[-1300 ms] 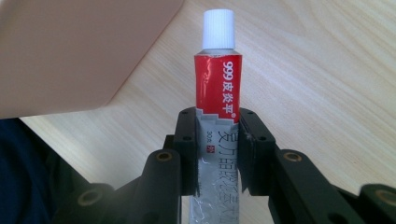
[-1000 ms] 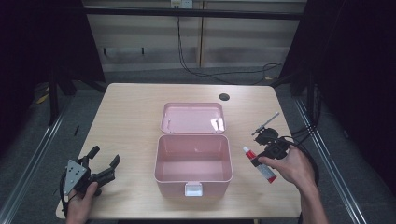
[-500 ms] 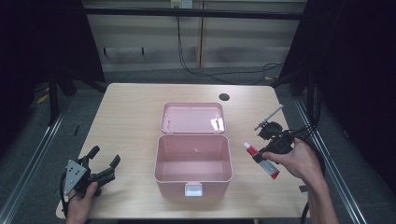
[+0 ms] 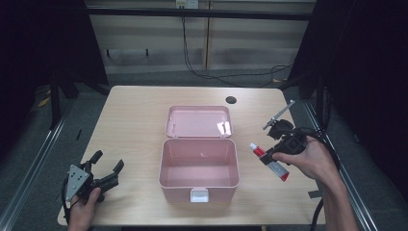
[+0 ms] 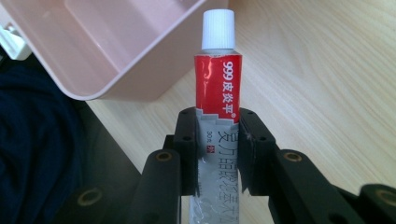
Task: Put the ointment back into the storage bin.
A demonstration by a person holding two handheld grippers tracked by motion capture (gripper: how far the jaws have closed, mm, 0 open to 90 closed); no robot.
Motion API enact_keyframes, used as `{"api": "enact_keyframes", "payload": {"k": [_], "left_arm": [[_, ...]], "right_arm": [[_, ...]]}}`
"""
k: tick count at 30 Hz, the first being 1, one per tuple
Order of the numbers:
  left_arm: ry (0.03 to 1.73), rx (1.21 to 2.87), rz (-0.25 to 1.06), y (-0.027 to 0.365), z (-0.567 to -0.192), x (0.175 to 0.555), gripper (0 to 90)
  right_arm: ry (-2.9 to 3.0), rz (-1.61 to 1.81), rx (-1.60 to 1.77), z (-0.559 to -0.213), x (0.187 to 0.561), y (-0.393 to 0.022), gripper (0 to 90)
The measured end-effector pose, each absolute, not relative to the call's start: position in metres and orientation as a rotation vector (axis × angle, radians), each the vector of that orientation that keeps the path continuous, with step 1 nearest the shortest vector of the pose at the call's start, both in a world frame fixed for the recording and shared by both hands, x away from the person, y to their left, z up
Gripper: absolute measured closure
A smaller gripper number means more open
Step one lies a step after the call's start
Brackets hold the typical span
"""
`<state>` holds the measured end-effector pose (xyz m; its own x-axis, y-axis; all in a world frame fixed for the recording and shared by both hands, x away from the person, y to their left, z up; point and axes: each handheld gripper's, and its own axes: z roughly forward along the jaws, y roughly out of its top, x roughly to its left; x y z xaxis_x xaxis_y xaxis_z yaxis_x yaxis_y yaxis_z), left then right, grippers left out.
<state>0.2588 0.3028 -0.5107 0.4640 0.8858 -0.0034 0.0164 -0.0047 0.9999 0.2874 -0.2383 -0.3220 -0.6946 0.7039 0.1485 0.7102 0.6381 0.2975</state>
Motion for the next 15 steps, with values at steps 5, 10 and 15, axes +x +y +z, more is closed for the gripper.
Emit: {"api": "enact_keyframes", "payload": {"k": [5, 10, 15], "left_arm": [[0.858, 1.413, 0.838, 0.303, -0.511, 0.259, 15.7], [0.858, 1.413, 0.838, 0.303, -0.511, 0.259, 15.7], [0.858, 1.413, 0.838, 0.303, -0.511, 0.259, 15.7]], "right_arm": [[-2.843, -0.542, -1.173, -0.314, 0.288, -0.232, 71.7], [-2.848, -0.562, -1.134, -0.309, 0.292, -0.227, 71.6], [-2.856, -0.578, -1.107, -0.303, 0.295, -0.223, 71.6]]}}
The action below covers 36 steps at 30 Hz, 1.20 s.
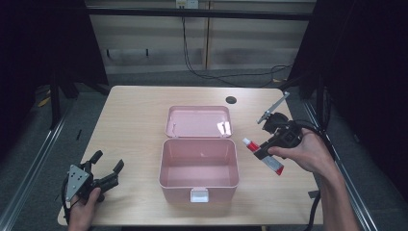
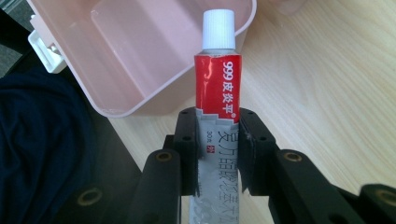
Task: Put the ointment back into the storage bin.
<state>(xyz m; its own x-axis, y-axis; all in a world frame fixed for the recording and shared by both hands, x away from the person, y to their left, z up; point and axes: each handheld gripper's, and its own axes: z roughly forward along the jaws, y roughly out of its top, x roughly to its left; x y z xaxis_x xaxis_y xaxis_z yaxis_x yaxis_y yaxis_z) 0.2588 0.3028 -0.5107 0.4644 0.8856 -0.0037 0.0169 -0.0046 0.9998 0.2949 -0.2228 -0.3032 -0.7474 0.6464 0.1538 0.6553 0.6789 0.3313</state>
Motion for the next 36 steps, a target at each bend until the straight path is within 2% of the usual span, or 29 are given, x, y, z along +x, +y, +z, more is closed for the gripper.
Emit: {"api": "enact_keyframes", "payload": {"k": [13, 36], "left_arm": [[0.858, 1.413, 0.838, 0.303, -0.511, 0.259, 15.7], [0.86, 1.41, 0.839, 0.303, -0.511, 0.259, 15.7]], "right_arm": [[-2.892, -0.591, -1.029, -0.295, 0.302, -0.207, 71.7], [-2.978, -0.548, -0.787, -0.295, 0.327, -0.133, 71.6]]}}
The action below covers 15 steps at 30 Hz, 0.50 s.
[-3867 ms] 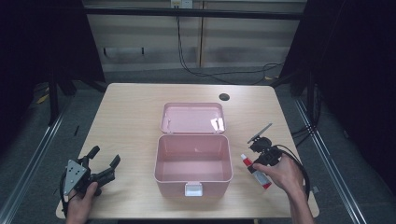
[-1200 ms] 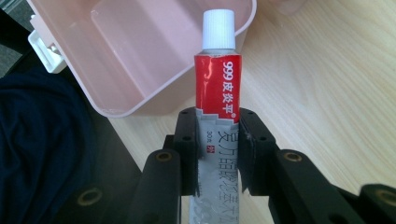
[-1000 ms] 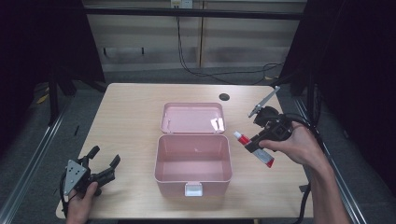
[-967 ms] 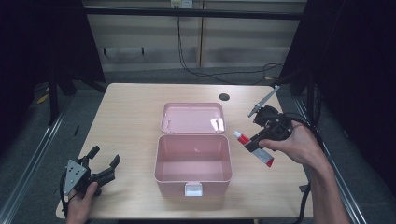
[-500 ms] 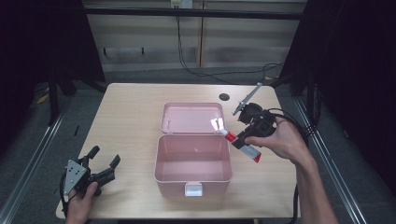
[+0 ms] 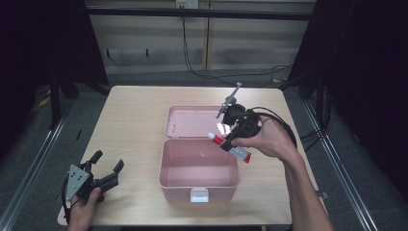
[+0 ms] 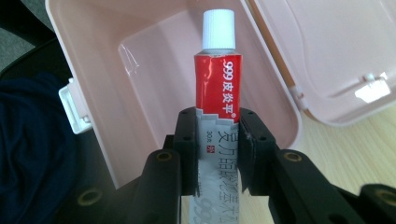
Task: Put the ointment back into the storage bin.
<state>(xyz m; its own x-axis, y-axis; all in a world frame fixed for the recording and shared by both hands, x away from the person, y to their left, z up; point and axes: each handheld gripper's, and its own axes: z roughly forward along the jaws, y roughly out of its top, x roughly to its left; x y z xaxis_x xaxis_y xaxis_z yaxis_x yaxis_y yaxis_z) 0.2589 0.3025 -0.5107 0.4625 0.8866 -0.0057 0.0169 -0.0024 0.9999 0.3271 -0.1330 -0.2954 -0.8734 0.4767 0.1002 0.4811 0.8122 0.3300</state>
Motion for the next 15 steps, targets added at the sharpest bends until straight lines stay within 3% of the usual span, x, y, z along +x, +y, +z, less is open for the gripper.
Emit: {"api": "enact_keyframes", "payload": {"k": [15], "left_arm": [[0.858, 1.412, 0.838, 0.303, -0.511, 0.259, 15.7]], "right_arm": [[-2.987, -0.538, -0.715, -0.296, 0.342, -0.103, 71.7]]}}
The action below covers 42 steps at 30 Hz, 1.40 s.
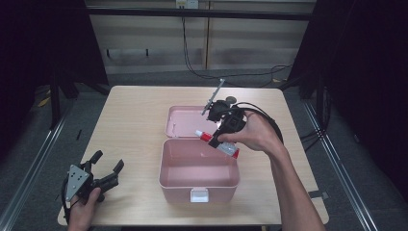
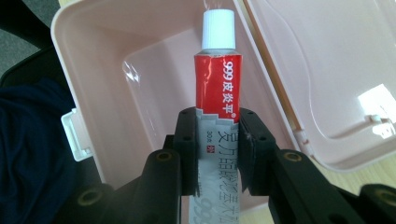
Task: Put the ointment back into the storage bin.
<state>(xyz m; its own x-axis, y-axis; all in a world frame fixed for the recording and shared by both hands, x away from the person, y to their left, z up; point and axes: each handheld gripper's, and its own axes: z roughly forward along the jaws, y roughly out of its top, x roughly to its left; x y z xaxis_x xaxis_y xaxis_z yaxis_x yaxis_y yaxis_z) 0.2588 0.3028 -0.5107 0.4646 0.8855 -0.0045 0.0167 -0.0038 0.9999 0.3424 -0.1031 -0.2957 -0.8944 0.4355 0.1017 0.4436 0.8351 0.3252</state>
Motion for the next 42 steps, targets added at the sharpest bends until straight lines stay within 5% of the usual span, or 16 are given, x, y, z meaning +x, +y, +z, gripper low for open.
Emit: {"api": "enact_keyframes", "payload": {"k": [42], "left_arm": [[0.857, 1.413, 0.836, 0.303, -0.511, 0.259, 15.7]], "right_arm": [[-3.096, -0.324, -0.411, -0.342, 0.361, -0.048, 71.6]]}}
